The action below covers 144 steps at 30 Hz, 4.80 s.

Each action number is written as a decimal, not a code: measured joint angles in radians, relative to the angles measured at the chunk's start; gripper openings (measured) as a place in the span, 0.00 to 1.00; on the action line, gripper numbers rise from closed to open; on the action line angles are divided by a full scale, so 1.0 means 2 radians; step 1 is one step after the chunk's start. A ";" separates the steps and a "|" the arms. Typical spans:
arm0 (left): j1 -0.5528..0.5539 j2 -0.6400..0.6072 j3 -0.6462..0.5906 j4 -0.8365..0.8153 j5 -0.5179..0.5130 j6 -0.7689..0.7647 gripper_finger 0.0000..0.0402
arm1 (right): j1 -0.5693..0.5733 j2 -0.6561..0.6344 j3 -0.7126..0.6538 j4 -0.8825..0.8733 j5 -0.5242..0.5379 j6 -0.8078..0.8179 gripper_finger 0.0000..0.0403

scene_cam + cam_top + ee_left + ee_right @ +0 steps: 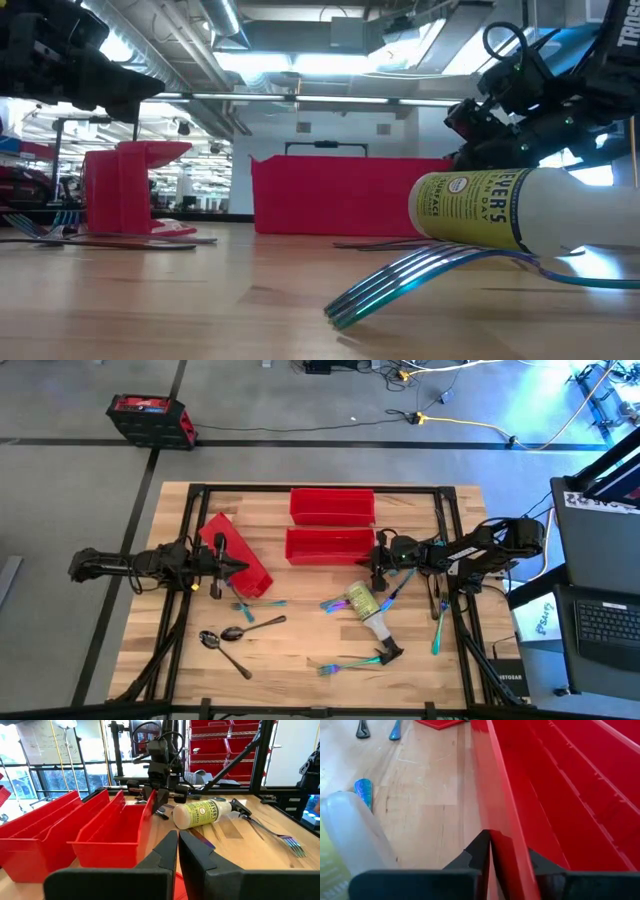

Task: Sort silverware
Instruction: Prepare the red bins

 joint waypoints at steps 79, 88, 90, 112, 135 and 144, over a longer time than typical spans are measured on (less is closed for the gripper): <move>0.000 0.000 0.000 0.000 0.000 0.000 0.00 | 0.000 -0.111 0.138 -0.177 -0.003 -0.043 0.28; 0.000 0.000 0.000 0.000 0.000 0.000 0.00 | 0.000 -0.111 0.138 -0.181 0.010 -0.059 0.28; 0.000 0.000 0.000 0.000 0.000 0.000 0.00 | 0.000 -0.111 0.138 -0.181 0.010 -0.059 0.28; 0.000 0.000 0.000 0.000 0.000 0.000 0.00 | 0.000 -0.111 0.150 -0.097 -0.024 -0.076 0.28; 0.000 0.000 0.000 0.000 0.000 0.000 0.00 | 0.049 -0.005 0.275 -0.087 -0.082 -0.075 0.28; 0.000 0.000 0.000 0.000 0.000 0.000 0.00 | 0.053 0.011 0.297 -0.087 -0.078 -0.075 0.28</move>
